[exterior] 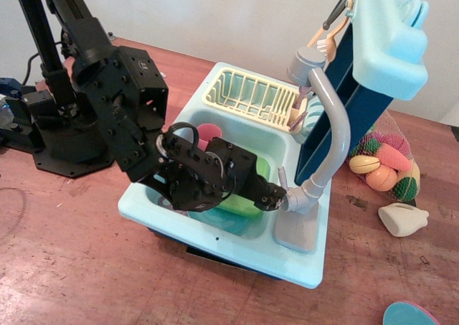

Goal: Turn lever vertical to front

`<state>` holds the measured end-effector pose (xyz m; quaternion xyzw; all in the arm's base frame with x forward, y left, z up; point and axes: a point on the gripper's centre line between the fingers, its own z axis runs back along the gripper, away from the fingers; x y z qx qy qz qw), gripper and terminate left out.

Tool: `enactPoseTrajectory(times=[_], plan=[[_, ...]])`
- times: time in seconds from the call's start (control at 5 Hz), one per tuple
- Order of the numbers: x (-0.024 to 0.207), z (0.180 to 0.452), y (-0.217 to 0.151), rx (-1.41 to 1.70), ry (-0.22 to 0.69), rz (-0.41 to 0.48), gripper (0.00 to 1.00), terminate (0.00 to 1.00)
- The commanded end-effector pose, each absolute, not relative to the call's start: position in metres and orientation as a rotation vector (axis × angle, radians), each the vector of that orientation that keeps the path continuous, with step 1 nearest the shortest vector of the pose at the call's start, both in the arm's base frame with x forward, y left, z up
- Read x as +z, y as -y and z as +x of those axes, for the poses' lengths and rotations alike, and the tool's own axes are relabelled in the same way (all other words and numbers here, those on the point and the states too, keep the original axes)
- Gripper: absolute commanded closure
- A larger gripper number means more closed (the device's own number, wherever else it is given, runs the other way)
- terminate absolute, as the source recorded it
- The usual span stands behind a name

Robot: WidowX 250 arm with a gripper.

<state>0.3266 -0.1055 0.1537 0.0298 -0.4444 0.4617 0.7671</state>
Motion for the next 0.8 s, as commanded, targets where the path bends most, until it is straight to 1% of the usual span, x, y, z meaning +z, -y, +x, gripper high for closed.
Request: enactPoseTrajectory(times=[0.0,0.4,0.6], plan=[[0.1714,0.3277,0.1024,1.008,0.988,0.029,0.00,0.00],[0.1714,0.3277,0.1024,1.008,0.988,0.029,0.00,0.00],[0.1714,0.3277,0.1024,1.008,0.988,0.029,0.00,1.00]])
